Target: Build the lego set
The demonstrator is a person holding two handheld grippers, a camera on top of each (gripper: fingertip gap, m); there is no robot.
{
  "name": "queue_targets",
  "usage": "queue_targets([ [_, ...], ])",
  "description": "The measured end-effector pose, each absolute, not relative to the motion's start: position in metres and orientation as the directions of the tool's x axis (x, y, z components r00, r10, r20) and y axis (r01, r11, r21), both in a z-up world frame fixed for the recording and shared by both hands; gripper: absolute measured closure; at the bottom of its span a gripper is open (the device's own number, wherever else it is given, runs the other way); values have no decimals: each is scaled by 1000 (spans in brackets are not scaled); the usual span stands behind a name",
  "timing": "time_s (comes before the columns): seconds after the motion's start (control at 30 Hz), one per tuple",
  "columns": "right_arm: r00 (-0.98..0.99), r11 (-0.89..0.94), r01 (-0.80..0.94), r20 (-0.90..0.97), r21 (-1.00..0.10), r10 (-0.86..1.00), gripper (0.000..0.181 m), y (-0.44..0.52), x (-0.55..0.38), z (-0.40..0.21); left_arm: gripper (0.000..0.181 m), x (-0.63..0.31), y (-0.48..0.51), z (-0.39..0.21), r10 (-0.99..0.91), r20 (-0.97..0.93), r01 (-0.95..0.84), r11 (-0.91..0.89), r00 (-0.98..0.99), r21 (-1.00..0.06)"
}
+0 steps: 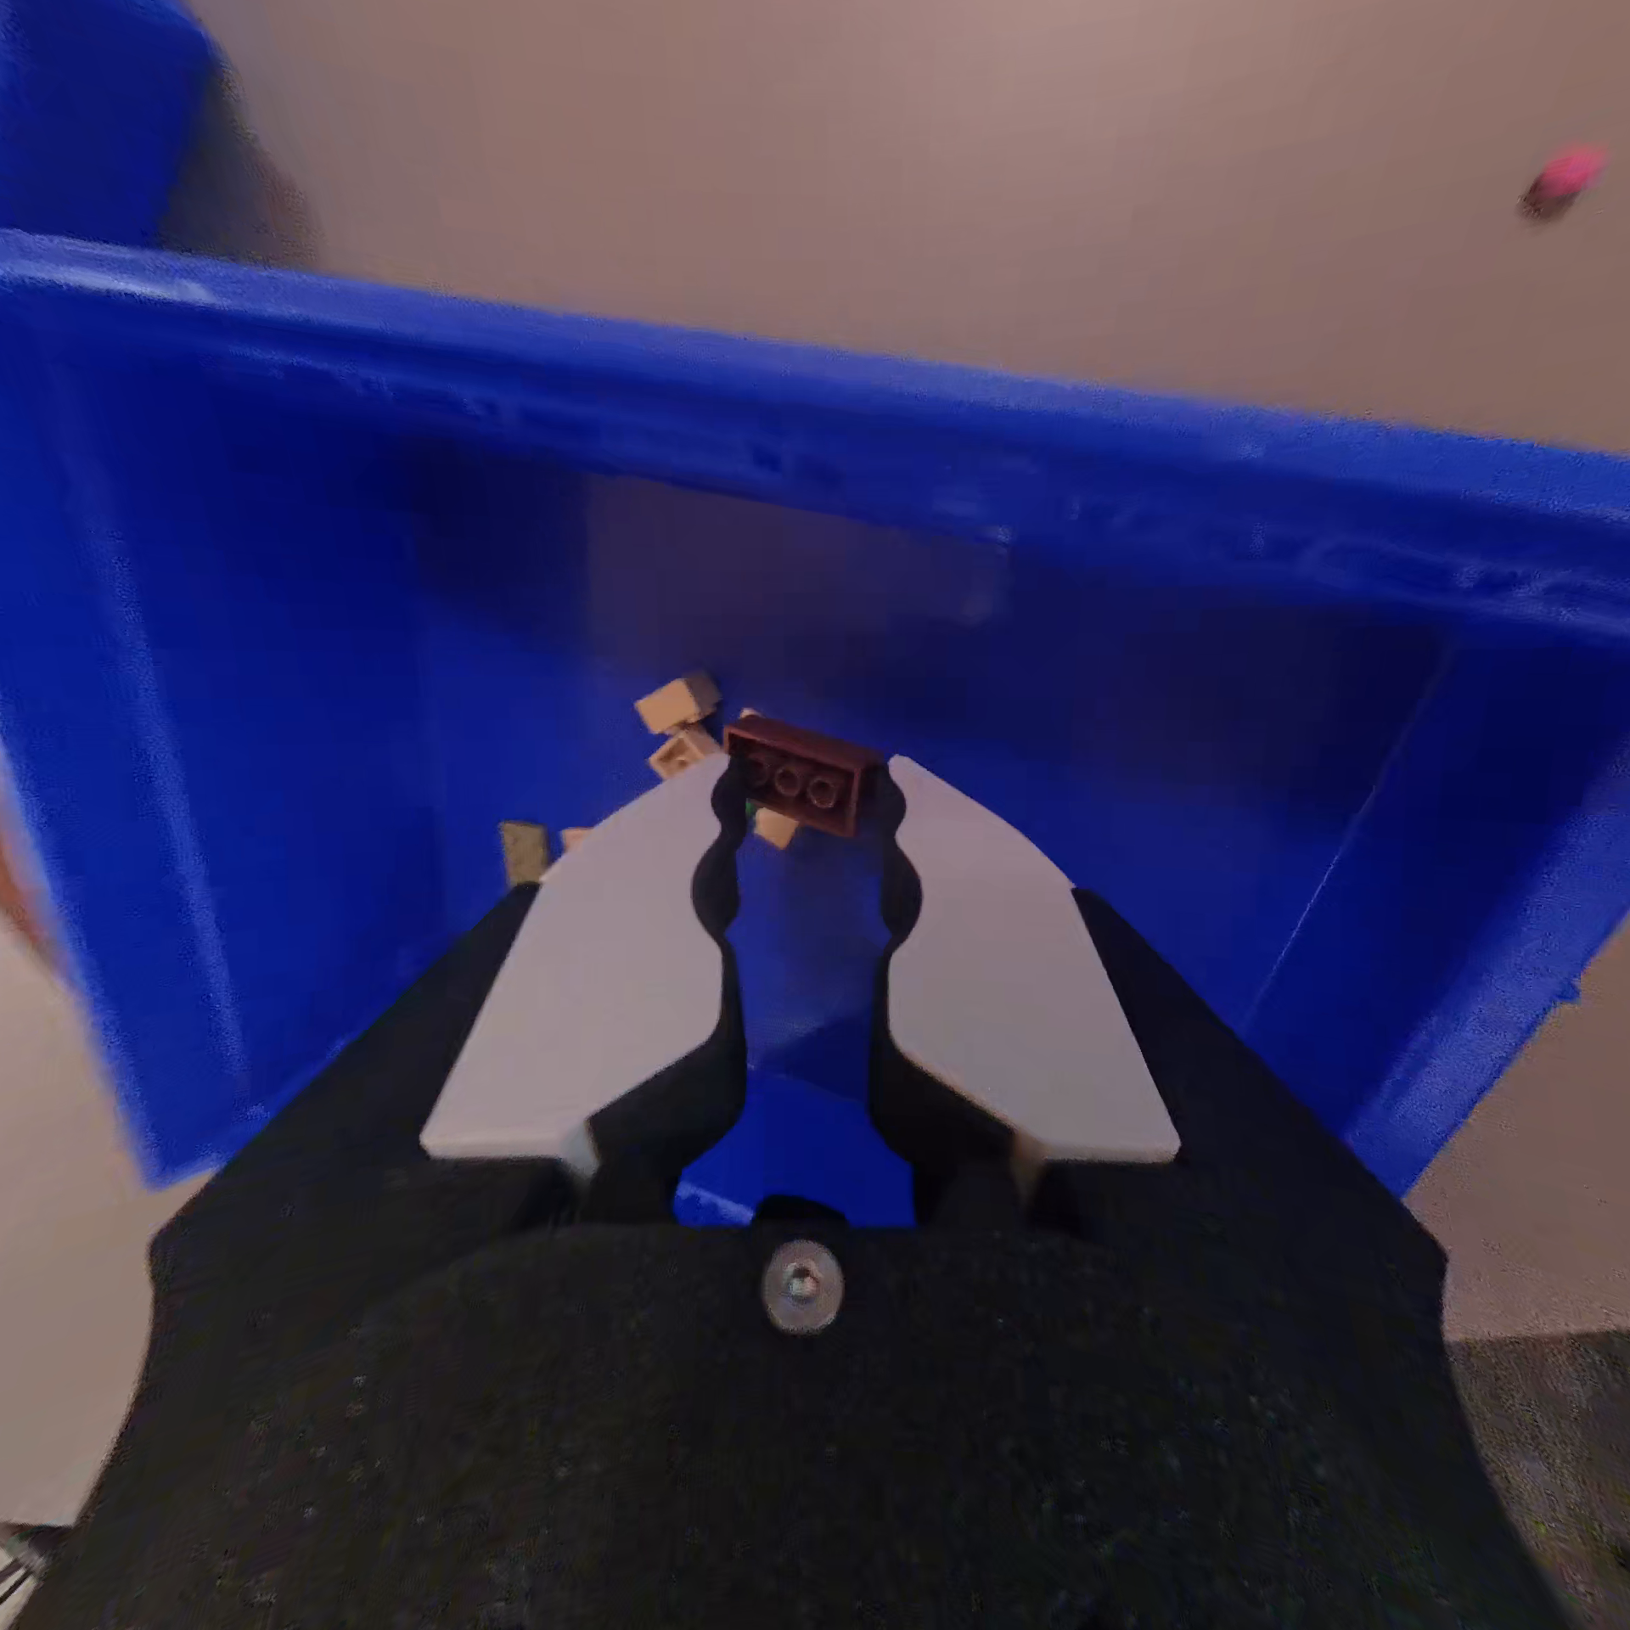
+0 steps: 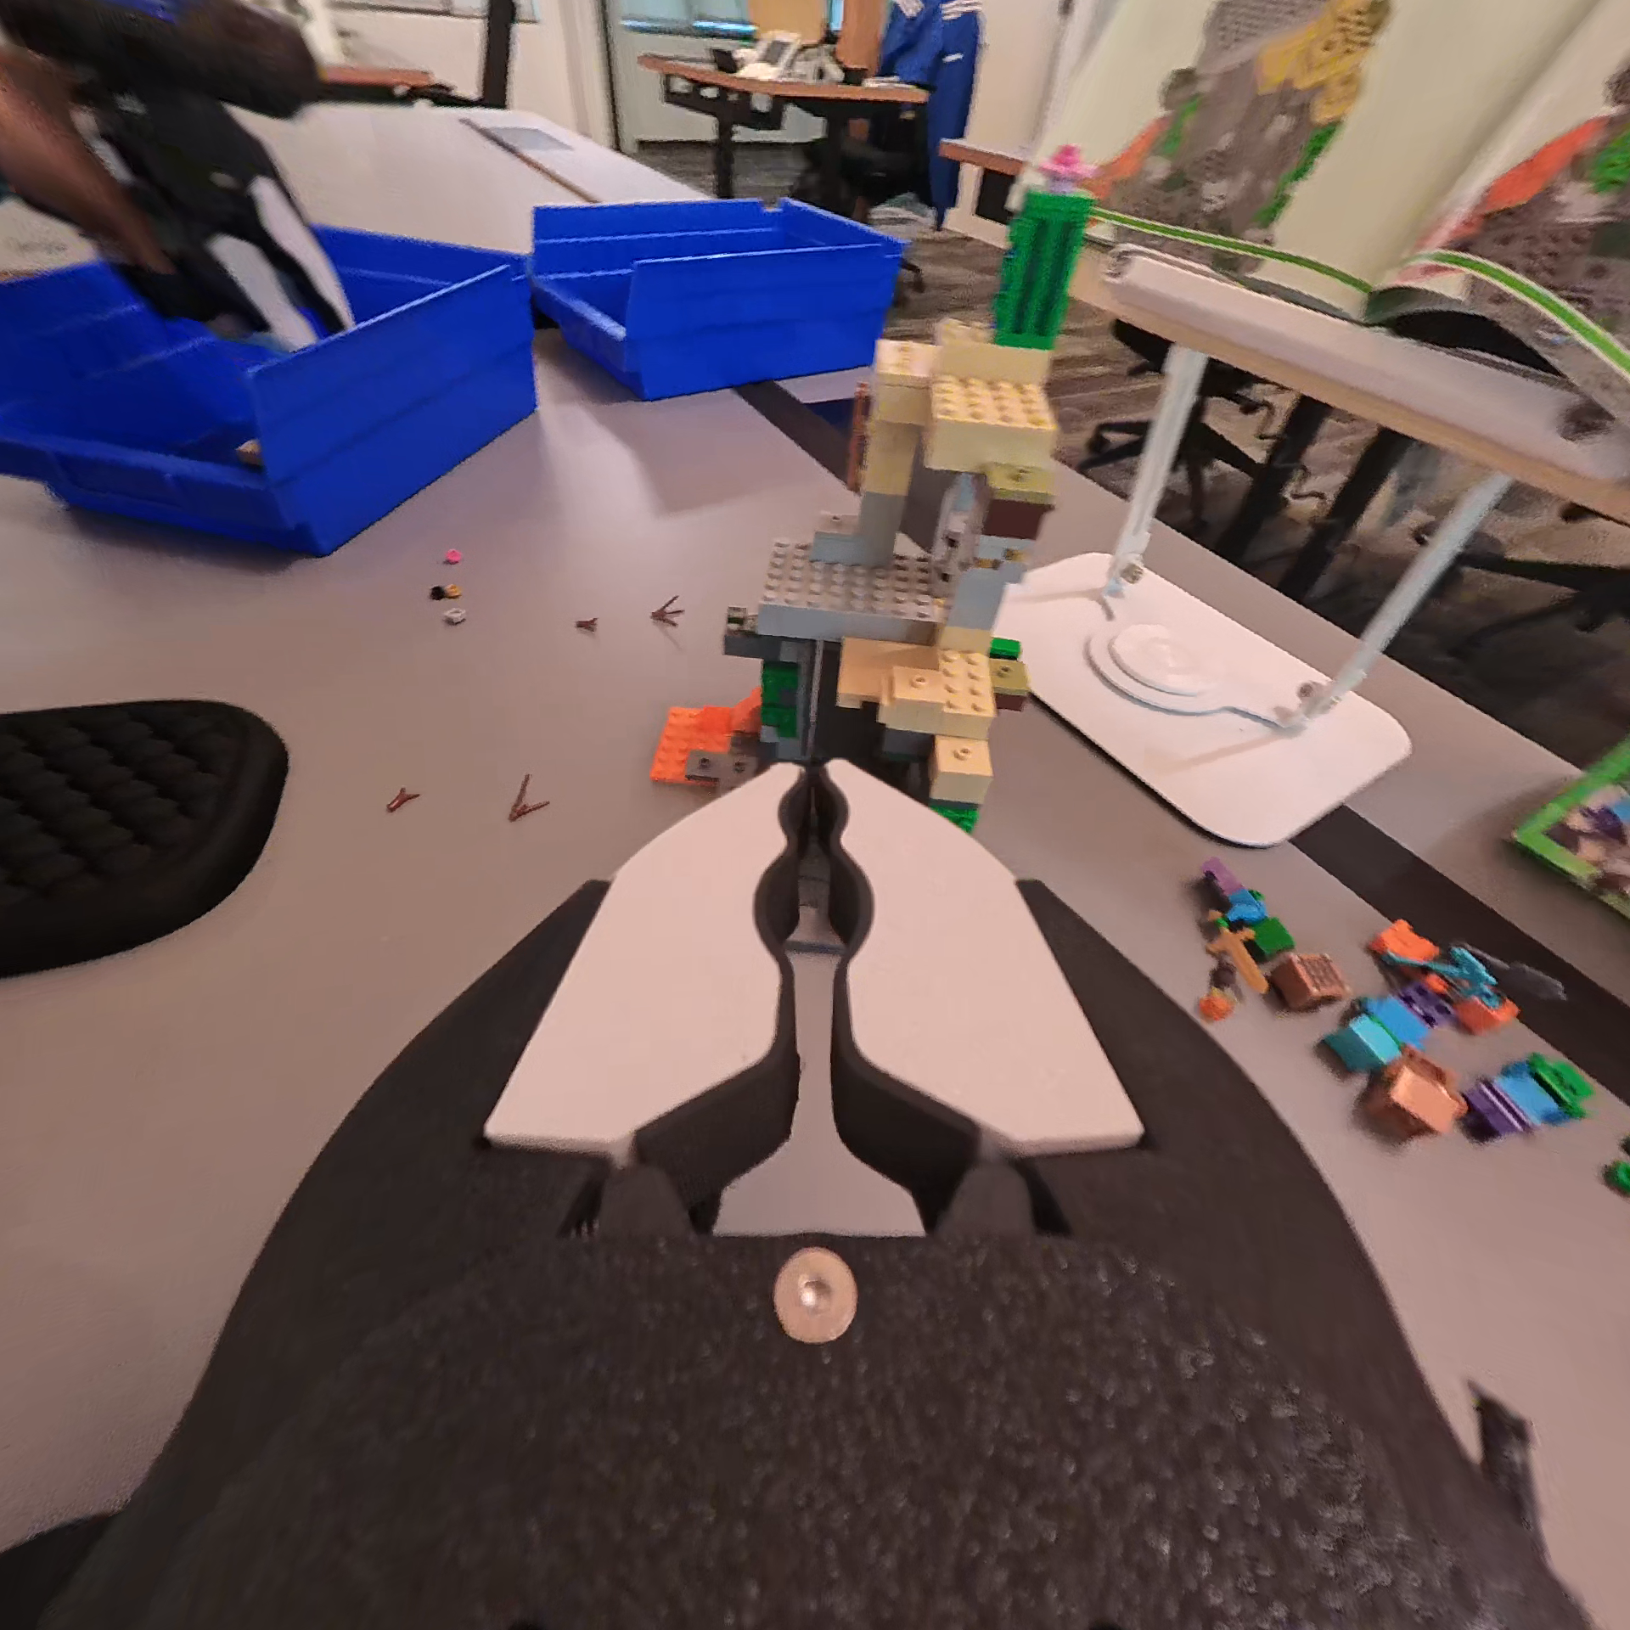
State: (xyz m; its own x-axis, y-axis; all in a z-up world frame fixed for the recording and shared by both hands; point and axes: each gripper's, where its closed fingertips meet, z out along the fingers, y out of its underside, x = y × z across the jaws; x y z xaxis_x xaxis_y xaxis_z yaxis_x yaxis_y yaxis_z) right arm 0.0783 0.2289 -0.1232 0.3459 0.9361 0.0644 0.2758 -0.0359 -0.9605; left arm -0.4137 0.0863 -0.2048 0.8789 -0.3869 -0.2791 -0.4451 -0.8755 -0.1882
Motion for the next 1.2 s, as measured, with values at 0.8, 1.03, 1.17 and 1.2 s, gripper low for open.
queue_targets([
  [0.8,318,267,232,332,-935,888,151,164,86,-87,154,13,116,-60,-870,450,127,-433,199,-893],
  [1.03,115,604,393,689,-694,716,148,129,52,-90,154,53,118,-87,-770,638,131,-632,-4,-763],
  [1.17,31,657,450,746,-605,665,163,127,43,-106,154,60,115,-99,-739,674,109,-671,-14,-734],
  [1.2,13,661,459,749,-593,663,164,126,42,-110,154,59,114,-100,-732,681,113,-679,-17,-726],
])
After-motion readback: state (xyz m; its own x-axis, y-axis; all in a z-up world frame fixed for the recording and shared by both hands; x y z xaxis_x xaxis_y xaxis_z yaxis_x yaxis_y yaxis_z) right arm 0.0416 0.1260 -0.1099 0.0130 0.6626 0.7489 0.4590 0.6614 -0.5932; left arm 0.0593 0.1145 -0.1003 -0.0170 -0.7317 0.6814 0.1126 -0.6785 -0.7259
